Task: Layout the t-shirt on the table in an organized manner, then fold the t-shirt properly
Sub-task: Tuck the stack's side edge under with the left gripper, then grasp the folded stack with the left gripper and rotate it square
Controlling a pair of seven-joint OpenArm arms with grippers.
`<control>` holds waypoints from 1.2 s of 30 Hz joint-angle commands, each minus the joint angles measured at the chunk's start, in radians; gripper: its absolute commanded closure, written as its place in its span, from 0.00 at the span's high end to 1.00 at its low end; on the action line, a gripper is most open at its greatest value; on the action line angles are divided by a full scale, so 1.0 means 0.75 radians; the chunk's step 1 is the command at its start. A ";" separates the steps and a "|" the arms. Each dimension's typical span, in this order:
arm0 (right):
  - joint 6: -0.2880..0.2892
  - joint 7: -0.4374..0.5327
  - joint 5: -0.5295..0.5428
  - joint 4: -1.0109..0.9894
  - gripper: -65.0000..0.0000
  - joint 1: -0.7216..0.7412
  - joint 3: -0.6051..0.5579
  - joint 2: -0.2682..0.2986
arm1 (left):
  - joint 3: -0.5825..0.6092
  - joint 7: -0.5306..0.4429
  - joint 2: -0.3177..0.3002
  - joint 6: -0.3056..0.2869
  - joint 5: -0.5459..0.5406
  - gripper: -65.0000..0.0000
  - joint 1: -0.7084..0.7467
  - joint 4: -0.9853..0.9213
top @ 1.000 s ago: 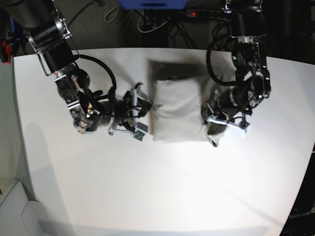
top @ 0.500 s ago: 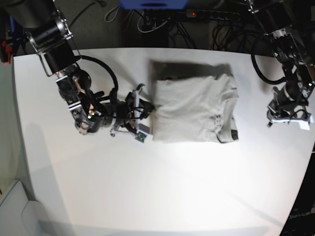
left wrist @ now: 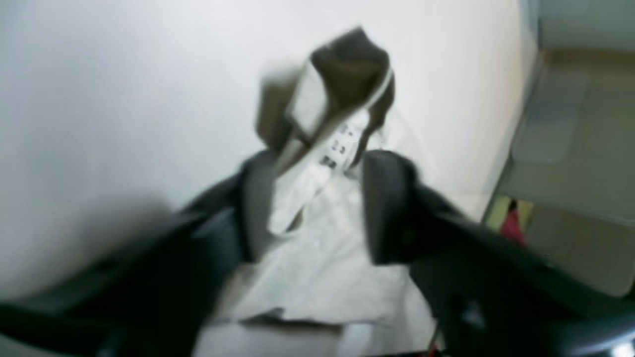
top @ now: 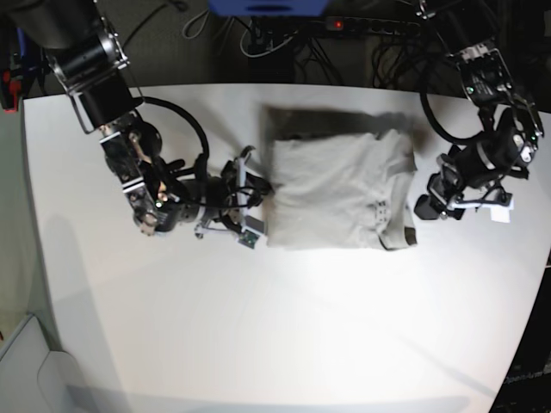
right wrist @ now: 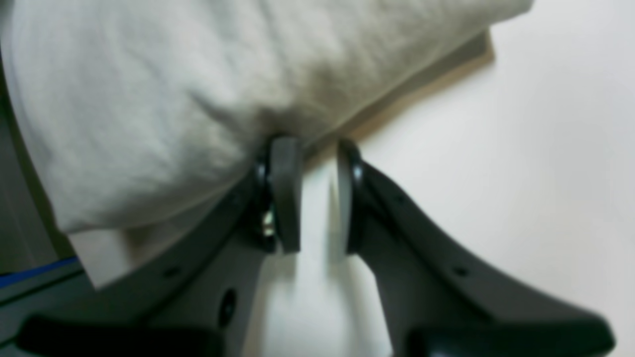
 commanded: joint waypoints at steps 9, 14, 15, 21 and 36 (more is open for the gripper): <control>0.005 0.025 0.024 0.023 0.17 0.033 0.007 0.011 | 0.240 0.002 -0.112 0.011 0.009 0.93 -0.033 -0.011; 0.005 0.025 0.026 0.033 0.17 0.038 0.013 0.049 | 0.422 -0.041 -0.132 0.011 0.146 0.93 -0.076 -0.017; 0.005 0.025 0.026 0.033 0.17 0.038 0.028 0.052 | 0.440 -0.041 -0.132 0.011 0.177 0.93 -0.078 -0.017; 0.005 0.023 0.026 0.033 0.17 0.029 0.210 0.078 | 0.555 -0.041 -0.128 0.011 0.307 0.93 -0.103 -0.090; 0.005 0.020 0.026 0.033 0.17 -0.020 0.717 0.209 | 0.682 -0.051 -0.142 0.011 0.324 0.48 -0.189 -0.246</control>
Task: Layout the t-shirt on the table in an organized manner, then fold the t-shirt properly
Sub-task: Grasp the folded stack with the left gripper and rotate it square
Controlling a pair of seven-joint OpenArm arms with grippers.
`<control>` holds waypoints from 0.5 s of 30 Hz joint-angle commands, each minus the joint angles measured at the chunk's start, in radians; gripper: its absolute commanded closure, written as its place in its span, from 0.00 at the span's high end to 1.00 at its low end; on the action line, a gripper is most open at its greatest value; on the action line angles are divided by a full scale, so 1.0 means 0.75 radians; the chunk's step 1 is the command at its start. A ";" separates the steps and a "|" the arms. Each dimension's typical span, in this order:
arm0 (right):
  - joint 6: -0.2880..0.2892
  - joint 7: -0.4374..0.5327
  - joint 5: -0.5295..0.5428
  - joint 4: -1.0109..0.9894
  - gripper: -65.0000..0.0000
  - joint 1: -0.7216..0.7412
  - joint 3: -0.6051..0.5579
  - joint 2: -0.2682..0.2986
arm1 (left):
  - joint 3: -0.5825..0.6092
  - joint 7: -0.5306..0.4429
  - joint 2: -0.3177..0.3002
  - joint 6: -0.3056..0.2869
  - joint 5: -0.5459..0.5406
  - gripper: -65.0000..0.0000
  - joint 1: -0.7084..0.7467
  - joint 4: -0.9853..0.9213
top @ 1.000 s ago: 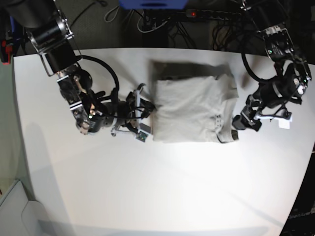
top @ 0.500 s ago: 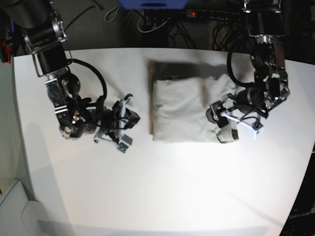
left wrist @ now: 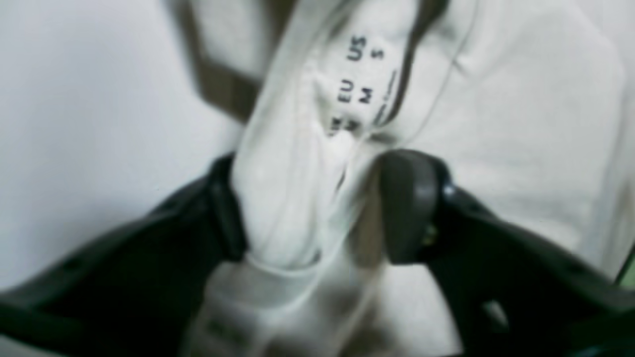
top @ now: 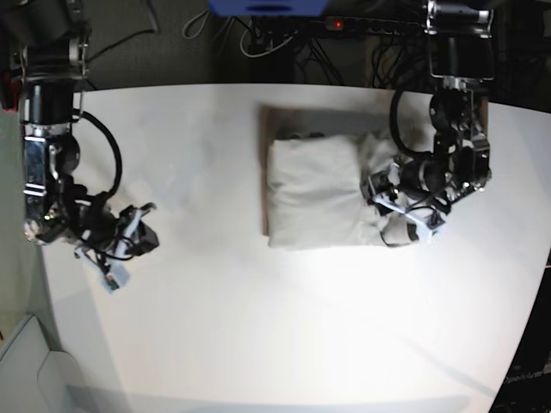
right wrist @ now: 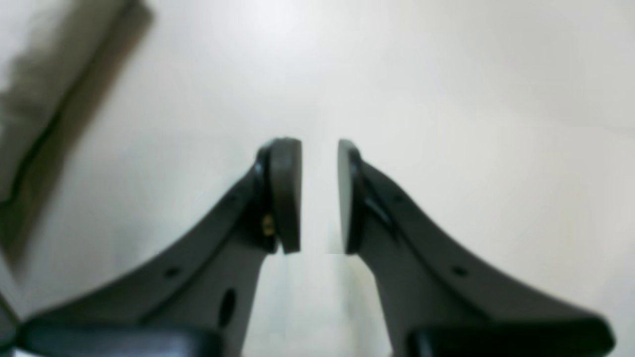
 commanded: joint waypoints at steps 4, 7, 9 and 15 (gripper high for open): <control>0.004 -0.033 0.019 0.023 0.17 0.023 0.200 0.045 | 0.191 -0.094 -0.057 -0.005 -0.017 0.05 -0.087 -0.086; 0.004 -0.084 0.021 0.023 0.17 0.007 0.329 0.066 | 0.354 -0.186 -0.086 -0.005 -0.017 0.00 -0.146 -0.182; 0.004 -0.102 0.023 0.045 0.17 -0.036 0.407 0.068 | 0.494 -0.272 -0.110 -0.005 -0.017 0.00 -0.197 -0.242; 0.004 -0.100 0.021 0.193 0.17 -0.177 0.490 0.068 | 0.962 -0.472 -0.147 -0.005 -0.017 0.00 -0.412 -0.336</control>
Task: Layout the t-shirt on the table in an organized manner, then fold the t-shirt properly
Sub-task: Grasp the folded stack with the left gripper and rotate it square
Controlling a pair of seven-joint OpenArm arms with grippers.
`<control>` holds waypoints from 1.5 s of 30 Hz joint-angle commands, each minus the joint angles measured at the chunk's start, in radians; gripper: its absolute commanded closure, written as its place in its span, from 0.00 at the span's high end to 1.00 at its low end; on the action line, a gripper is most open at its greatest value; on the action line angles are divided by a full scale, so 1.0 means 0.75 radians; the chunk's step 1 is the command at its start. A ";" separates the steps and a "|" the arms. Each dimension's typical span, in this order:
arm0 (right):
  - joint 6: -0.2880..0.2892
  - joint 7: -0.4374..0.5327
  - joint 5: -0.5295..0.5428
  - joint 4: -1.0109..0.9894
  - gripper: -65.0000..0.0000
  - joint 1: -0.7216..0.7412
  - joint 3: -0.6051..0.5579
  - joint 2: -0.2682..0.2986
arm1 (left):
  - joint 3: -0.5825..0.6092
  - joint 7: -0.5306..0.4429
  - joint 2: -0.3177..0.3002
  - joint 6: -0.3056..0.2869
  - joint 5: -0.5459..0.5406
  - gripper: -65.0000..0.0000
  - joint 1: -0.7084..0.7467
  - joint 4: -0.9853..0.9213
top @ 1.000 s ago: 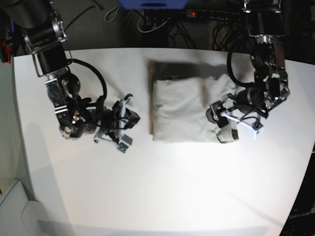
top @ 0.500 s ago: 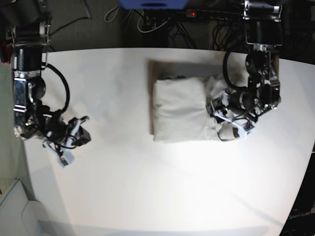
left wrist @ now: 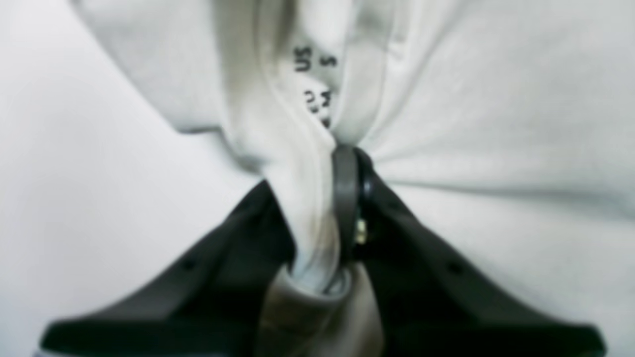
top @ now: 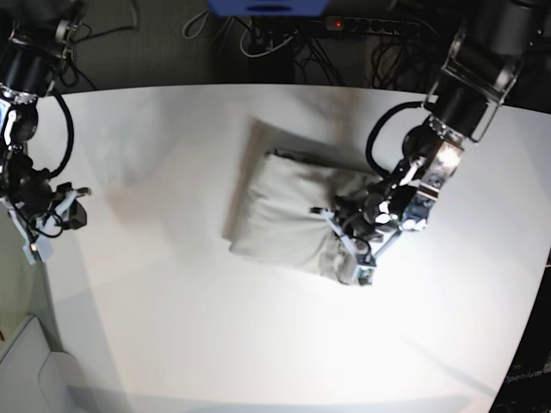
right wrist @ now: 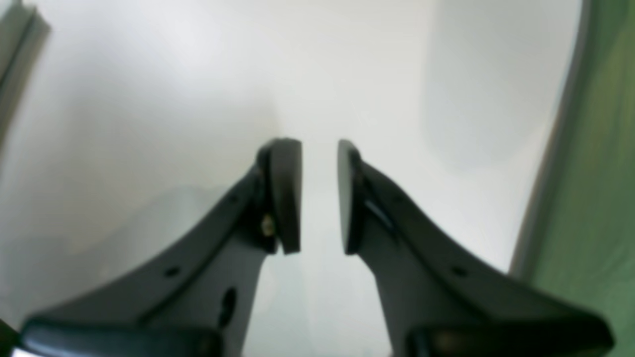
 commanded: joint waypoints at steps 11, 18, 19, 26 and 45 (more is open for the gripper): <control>0.005 0.042 0.028 0.139 0.17 -0.101 0.025 0.049 | 0.497 -0.052 0.110 -0.379 0.465 0.01 -0.274 -0.154; 0.005 -0.018 0.028 0.139 0.17 -0.121 0.137 0.045 | 0.497 -0.115 0.278 -0.639 0.933 0.01 -0.272 -0.336; 0.005 -0.018 0.028 0.139 0.17 -0.123 0.135 0.045 | 0.497 -0.144 0.292 -0.657 0.970 0.01 -0.272 -0.351; 0.005 -0.020 0.028 0.139 0.17 -0.128 0.133 0.045 | 0.489 -0.326 0.359 -0.684 1.148 0.01 -0.291 -0.408; 0.005 -0.030 0.028 0.139 0.17 -0.123 0.129 0.043 | 0.499 -0.324 0.380 -0.684 1.179 0.01 -0.325 -0.408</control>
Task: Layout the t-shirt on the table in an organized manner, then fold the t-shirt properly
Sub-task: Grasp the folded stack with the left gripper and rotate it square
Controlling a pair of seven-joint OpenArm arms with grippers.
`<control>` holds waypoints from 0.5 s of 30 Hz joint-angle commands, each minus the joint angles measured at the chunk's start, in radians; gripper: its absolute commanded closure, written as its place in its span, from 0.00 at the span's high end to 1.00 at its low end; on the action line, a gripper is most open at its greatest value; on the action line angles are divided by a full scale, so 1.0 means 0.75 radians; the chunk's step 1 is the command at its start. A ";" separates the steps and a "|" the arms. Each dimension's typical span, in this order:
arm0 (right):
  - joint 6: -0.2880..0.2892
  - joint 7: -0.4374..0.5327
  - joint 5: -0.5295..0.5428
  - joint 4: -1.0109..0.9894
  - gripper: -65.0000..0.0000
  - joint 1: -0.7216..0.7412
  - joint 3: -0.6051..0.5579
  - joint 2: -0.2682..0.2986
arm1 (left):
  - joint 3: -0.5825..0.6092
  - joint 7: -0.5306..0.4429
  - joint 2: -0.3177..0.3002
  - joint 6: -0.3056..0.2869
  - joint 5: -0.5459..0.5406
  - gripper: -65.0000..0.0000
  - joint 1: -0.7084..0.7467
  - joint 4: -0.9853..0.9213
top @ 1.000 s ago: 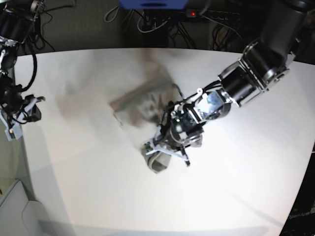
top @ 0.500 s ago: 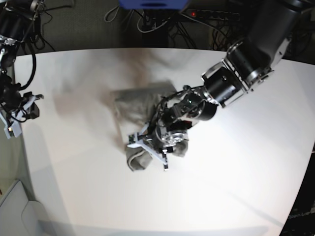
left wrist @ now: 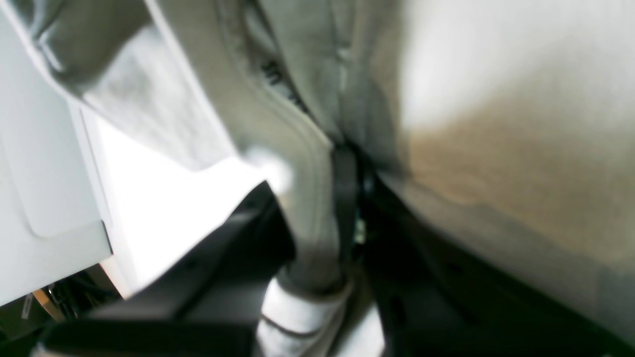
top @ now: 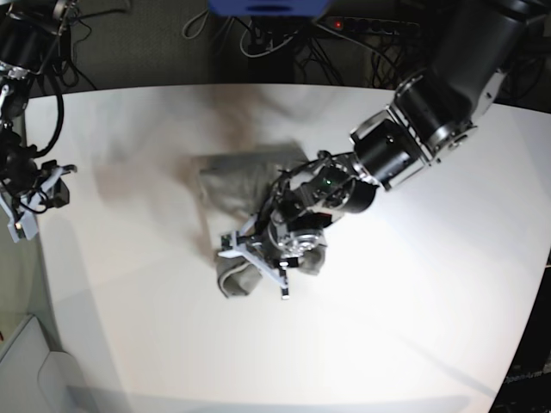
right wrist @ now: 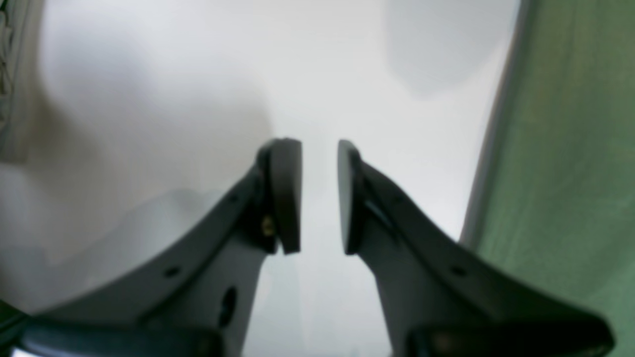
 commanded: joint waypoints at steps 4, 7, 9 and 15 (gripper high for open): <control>0.004 0.031 0.022 0.022 0.17 0.022 0.005 0.026 | 0.001 -0.008 0.011 -0.028 -0.024 0.14 -0.030 0.015; 0.004 0.031 0.022 0.022 0.17 0.020 0.005 0.007 | -0.001 -0.020 0.013 -0.020 0.044 0.40 -0.030 0.015; 0.004 0.031 0.022 0.022 0.17 0.020 0.003 -0.001 | -0.007 -0.022 0.032 -0.016 0.142 0.57 -0.030 0.017; 0.004 0.026 0.022 0.022 0.17 0.022 0.003 -0.023 | -0.022 -0.008 0.042 -0.016 0.318 0.75 -0.022 0.159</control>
